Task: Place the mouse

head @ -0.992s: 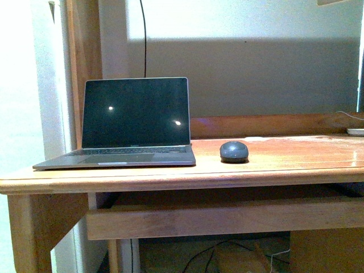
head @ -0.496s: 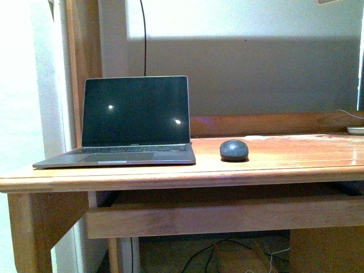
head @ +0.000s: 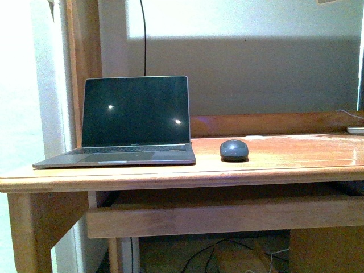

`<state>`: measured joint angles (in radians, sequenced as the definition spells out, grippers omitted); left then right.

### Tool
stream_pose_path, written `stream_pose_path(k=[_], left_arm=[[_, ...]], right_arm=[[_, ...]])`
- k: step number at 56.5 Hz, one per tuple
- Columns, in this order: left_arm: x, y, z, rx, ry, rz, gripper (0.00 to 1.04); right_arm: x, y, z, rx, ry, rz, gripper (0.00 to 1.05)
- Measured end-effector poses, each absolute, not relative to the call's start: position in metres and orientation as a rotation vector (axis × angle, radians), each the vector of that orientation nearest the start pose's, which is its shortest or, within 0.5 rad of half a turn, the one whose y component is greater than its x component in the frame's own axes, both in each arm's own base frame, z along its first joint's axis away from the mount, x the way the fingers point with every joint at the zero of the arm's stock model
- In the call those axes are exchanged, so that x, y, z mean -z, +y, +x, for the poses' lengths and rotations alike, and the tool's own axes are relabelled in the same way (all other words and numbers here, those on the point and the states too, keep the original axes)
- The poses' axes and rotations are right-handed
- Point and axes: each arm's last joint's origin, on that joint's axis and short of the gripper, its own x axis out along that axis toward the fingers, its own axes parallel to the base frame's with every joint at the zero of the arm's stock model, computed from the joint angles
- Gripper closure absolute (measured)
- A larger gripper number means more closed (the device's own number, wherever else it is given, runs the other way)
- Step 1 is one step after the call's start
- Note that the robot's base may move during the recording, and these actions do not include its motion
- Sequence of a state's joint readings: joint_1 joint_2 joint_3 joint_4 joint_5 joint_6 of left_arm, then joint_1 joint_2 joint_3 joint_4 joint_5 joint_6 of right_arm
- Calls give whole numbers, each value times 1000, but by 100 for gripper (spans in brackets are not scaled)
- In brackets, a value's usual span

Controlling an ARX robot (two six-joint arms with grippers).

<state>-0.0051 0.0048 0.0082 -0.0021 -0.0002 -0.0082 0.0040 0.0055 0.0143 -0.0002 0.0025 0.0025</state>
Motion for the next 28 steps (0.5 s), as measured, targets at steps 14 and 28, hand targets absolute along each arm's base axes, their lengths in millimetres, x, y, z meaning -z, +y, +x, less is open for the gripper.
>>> stream_pose_path(k=[14, 28], left_arm=[[-166, 0, 97, 5, -1, -8, 8], [-166, 0, 97, 5, -1, -8, 8]], right_arm=[[-168, 0, 97, -2, -9, 3, 7], [-168, 0, 97, -2, -9, 3, 7]])
